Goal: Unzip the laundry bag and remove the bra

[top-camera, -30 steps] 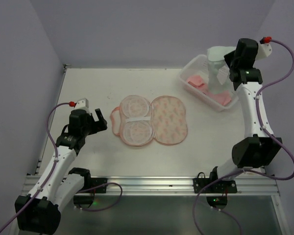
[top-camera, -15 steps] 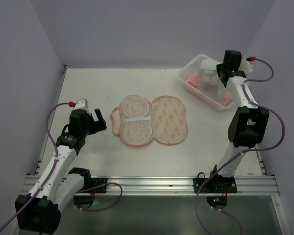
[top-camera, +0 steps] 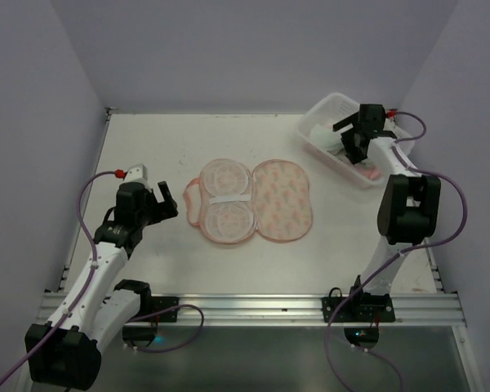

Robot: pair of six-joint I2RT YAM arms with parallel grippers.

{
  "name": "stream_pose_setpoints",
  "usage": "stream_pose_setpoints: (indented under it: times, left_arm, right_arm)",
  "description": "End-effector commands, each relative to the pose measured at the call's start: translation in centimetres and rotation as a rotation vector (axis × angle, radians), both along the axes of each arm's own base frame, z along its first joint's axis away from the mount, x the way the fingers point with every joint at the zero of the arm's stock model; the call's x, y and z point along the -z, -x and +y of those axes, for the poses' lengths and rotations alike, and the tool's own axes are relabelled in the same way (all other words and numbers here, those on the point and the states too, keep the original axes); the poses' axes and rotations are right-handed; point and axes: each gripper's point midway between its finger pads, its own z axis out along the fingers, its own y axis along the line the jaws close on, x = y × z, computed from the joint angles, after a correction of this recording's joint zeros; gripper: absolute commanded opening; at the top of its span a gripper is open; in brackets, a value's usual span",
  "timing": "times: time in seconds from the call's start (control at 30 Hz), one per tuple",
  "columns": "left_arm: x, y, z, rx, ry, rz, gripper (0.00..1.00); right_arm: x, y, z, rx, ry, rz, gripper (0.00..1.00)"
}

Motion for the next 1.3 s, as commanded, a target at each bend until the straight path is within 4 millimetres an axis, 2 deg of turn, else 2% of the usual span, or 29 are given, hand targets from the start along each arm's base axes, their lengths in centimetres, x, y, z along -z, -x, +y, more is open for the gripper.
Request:
stream_pose_setpoints:
  times: [0.0,0.03,0.07,0.13,0.17,0.23,0.27,0.3,0.37,0.4,0.47,0.5,0.57,0.6,0.7,0.87,0.97,1.03,1.27]
  left_arm:
    - [-0.4,-0.6,0.0,0.011,-0.003,-0.033,1.0]
    - [-0.4,-0.5,-0.1,0.015,-0.001,-0.031,1.0]
    - [-0.3,-0.5,-0.2,0.024,0.003,-0.03,1.0]
    - [-0.4,-0.6,-0.3,0.027,0.006,-0.034,1.0]
    - [-0.5,-0.5,-0.4,0.031,0.01,-0.037,1.0]
    - [-0.7,-0.6,-0.4,0.033,0.01,-0.045,1.0]
    - [-0.7,-0.6,-0.5,0.034,0.011,-0.045,1.0]
    - [-0.7,-0.6,-0.5,0.036,0.012,-0.044,1.0]
    - [-0.9,-0.6,-0.5,0.036,0.013,-0.052,1.0]
    - [-1.0,-0.6,-0.4,0.033,0.012,-0.057,1.0]
    - [-1.1,-0.6,-0.3,0.028,0.009,-0.063,1.0]
    - [-1.3,-0.6,-0.3,0.027,0.009,-0.071,1.0]
    - [-1.5,-0.7,-0.4,0.033,0.01,-0.077,1.0]
    - [-1.5,-0.7,-0.4,0.035,0.012,-0.077,1.0]
    - [-1.7,-0.7,-0.6,0.042,0.016,-0.084,1.0]
    - [-1.7,-0.6,-0.6,0.04,0.018,-0.084,1.0]
    - [-1.8,-0.6,-0.5,0.04,0.014,-0.086,1.0]
    - [-1.9,-0.5,-0.4,0.034,0.012,-0.091,1.0]
    - [-2.4,-0.5,-0.2,0.026,0.013,-0.114,1.0]
  right_arm:
    - [-8.5,2.2,0.2,-0.13,0.103,-0.107,0.99]
    - [-9.6,2.7,0.2,-0.147,0.122,-0.115,0.99]
    - [-11.5,3.5,0.2,-0.161,0.143,-0.141,0.99]
    - [-12.5,4.9,0.5,-0.216,0.187,-0.133,0.99]
    - [-13.9,5.9,0.9,-0.239,0.198,-0.154,0.99]
    - [-13.7,7.7,2.2,-0.318,0.219,-0.14,0.99]
    - [-13.5,8.5,3.7,-0.365,0.224,-0.138,0.98]
    - [-12.4,10.0,4.5,-0.405,0.229,-0.109,0.98]
    - [-10.7,11.9,7.2,-0.486,0.228,-0.074,0.94]
    - [-8.4,13.6,8.7,-0.535,0.221,-0.024,0.93]
    - [-5.8,15.3,9.9,-0.576,0.211,0.027,0.86]
    - [-3.1,16.7,10.1,-0.588,0.198,0.084,0.85]
    - [-0.7,18.2,11.0,-0.622,0.189,0.142,0.77]
    - [1.1,19.3,11.0,-0.624,0.187,0.194,0.76]
    - [4.2,21.2,11.3,-0.622,0.179,0.287,0.75]
    - [6.6,22.3,12.1,-0.61,0.166,0.356,0.74]
    - [8.0,22.4,12.8,-0.608,0.138,0.402,0.67]
    - [8.4,22.3,13.5,-0.612,0.119,0.408,0.64]
    - [9.9,22.9,14.1,-0.613,0.116,0.473,0.63]
